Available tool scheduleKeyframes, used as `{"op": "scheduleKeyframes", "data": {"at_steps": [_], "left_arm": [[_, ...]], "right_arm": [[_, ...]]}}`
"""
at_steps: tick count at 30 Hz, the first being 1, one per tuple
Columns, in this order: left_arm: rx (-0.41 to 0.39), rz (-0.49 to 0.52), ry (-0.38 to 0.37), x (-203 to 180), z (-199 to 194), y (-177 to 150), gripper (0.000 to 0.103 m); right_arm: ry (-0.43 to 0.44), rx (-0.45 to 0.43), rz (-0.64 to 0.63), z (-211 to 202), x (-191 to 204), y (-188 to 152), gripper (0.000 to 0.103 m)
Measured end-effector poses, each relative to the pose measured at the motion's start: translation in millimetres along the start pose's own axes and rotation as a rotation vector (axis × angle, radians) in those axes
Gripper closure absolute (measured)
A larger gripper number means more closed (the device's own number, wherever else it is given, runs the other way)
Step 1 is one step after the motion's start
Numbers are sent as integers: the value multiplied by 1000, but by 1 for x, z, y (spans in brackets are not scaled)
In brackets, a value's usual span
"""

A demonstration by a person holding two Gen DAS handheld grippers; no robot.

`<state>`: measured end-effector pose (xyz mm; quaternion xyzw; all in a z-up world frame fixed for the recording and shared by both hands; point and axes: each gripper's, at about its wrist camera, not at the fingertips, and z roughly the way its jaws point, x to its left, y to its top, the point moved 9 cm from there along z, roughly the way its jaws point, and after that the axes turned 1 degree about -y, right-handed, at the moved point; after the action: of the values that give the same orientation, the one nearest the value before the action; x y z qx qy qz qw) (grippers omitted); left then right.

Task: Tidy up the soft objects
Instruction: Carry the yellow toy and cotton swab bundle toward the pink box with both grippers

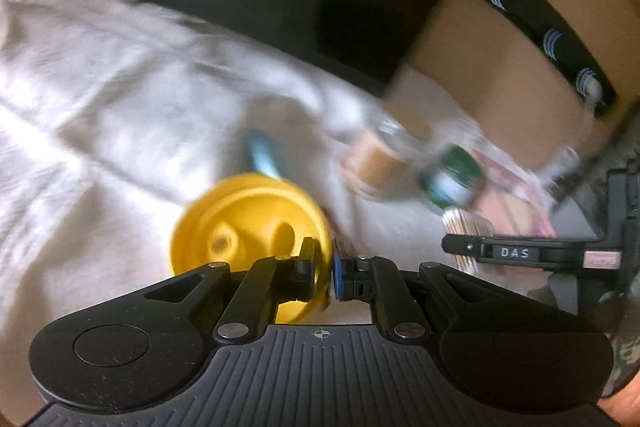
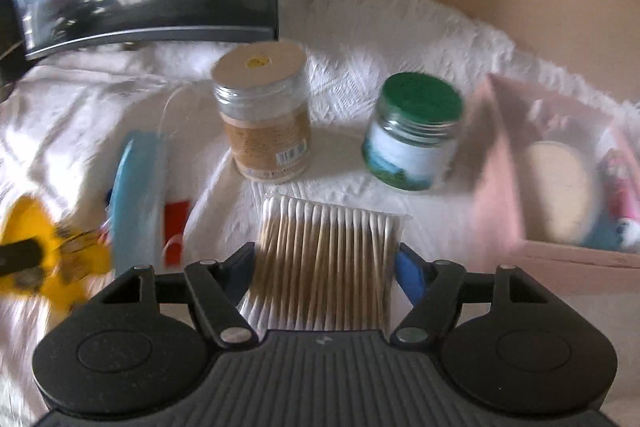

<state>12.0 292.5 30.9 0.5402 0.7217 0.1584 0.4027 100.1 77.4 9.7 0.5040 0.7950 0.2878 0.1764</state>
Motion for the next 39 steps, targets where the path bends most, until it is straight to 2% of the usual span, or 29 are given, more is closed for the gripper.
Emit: {"op": "scheduleKeyframes", "data": {"at_steps": [3,6,10,14,17,19,22,26,31,34,36,38,39], "left_arm": [[30,65,-73,-39,6,-11,92],[71,112,-148,-81,14,-20,93],[99,225,-246,-143,22,-24,93],[74,323,-339,-203,25,-18,94],[75,394,-369,-239,31,-14,94],[82,424,-349,-253,42,-13,93],[116,389,-291,-252,61,-13,93],[189,261,-218,-224,77,-20,92],[136,184,-195,-190,71,-19,90],[135,195,-138,-170,70,-16,90],[160,204,-122,-159,70,-17,90],[184,214,-136,-155,70,-19,90],[193,221,-148,-154,70,-21,90]], "right_arm": [[-12,-31,-28,-34,-24,-16,30],[-88,-58,-47,-63,-57,-31,30],[-129,-87,26,-99,-108,-52,30],[-174,-123,89,-123,-148,-76,30],[-205,-145,149,-135,-173,-93,30],[-209,-153,179,-137,-185,-103,30],[-217,-137,199,-131,-194,-117,30],[-216,-102,216,-111,-201,-129,30],[-220,-76,209,-80,-203,-136,30],[-219,-56,187,-63,-201,-141,29],[-227,-35,181,-52,-202,-147,24],[-246,-65,188,-50,-205,-151,10],[-256,-78,193,-49,-207,-152,7]]}}
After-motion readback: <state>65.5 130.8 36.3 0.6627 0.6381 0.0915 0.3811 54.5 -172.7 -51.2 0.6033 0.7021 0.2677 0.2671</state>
